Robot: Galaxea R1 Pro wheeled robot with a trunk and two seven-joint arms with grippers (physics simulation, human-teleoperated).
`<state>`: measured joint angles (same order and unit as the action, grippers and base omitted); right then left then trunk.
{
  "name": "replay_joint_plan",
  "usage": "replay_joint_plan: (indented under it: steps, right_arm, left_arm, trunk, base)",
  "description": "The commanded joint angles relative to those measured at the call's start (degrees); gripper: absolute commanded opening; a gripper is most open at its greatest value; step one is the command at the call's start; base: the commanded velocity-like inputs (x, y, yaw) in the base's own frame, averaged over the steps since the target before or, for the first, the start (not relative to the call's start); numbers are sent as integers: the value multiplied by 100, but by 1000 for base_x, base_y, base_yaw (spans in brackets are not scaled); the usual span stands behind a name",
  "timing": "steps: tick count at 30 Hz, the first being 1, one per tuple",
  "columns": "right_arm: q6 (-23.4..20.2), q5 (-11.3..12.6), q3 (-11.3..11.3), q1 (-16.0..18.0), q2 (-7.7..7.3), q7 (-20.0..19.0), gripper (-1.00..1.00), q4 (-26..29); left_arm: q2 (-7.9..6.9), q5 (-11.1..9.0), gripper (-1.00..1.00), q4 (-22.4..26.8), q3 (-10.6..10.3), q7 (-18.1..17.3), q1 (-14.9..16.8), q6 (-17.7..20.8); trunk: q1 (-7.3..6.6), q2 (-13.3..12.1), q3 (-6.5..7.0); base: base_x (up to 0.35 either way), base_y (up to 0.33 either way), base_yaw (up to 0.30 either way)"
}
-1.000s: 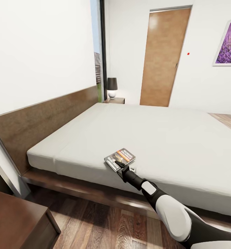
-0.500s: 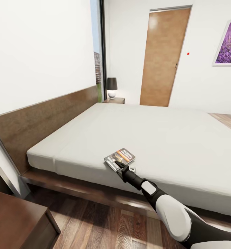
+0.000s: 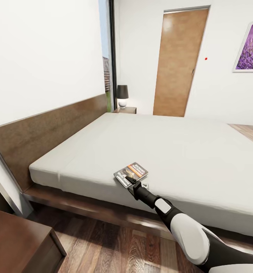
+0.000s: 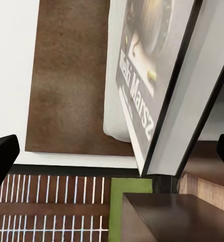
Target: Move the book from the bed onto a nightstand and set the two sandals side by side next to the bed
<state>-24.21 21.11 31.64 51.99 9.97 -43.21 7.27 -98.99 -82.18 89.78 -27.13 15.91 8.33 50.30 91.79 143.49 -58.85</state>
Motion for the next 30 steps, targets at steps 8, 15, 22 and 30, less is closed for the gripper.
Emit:
replay_joint_plan:
  steps: [8,15,22,30]
  right_arm:
    - [-5,7,27,3,2,76,100,2]
    - [-5,7,27,3,2,76,100,2]
    - [-5,7,27,6,2,76,-100,2]
    - [-5,7,27,12,2,76,-100,2]
  left_arm:
    - [-1,-61,100,11,-13,56,23,6]
    - [0,-61,100,9,-12,58,22,6]
    - [-1,-61,100,8,-12,59,23,6]
    - [-3,-61,100,6,-13,61,20,6]
  trunk:
    - [35,-1,-6]
    - [35,-1,-6]
    - [35,-1,-6]
    - [35,-1,-6]
  base:
    - [0,0,0]
    - [0,0,0]
    - [0,0,0]
    - [0,0,0]
